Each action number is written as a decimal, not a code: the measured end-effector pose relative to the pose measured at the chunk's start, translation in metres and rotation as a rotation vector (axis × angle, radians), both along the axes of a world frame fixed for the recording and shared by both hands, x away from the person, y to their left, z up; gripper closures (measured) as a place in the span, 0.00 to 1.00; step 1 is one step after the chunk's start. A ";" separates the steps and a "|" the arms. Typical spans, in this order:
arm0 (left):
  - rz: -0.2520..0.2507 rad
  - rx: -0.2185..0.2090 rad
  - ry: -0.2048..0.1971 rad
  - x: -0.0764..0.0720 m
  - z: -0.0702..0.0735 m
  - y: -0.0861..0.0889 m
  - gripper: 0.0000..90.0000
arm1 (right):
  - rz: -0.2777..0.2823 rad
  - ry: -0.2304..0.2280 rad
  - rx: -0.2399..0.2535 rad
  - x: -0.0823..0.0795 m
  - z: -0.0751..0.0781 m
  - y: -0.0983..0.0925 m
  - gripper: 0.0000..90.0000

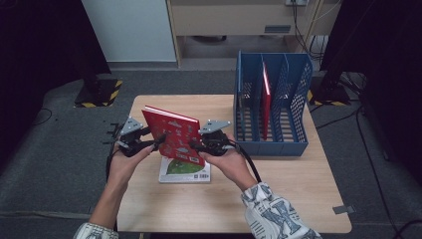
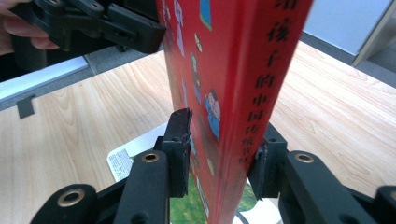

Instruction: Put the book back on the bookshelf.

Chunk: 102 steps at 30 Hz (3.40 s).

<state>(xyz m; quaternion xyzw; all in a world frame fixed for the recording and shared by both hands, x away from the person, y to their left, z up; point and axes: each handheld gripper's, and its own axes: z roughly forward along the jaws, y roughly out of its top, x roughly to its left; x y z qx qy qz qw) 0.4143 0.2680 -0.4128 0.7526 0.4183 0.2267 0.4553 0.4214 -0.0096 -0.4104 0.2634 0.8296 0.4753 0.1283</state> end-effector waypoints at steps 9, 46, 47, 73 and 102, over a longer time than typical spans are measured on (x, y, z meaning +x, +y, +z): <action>-0.004 -0.008 0.016 0.000 -0.003 0.000 0.30 | 0.012 0.000 0.007 -0.005 0.000 0.001 0.76; -0.032 -0.030 0.009 0.000 -0.005 -0.012 0.29 | 0.029 -0.022 0.073 -0.008 0.021 -0.011 0.80; -0.032 -0.031 0.009 0.000 -0.005 -0.011 0.29 | 0.030 -0.027 0.072 -0.007 0.023 -0.010 0.81; -0.049 -0.056 0.006 -0.002 -0.009 -0.015 0.31 | 0.049 -0.011 0.098 -0.006 0.028 -0.017 0.83; -0.063 -0.048 0.015 -0.003 -0.009 -0.014 0.33 | 0.039 -0.020 0.158 0.008 0.042 -0.007 0.79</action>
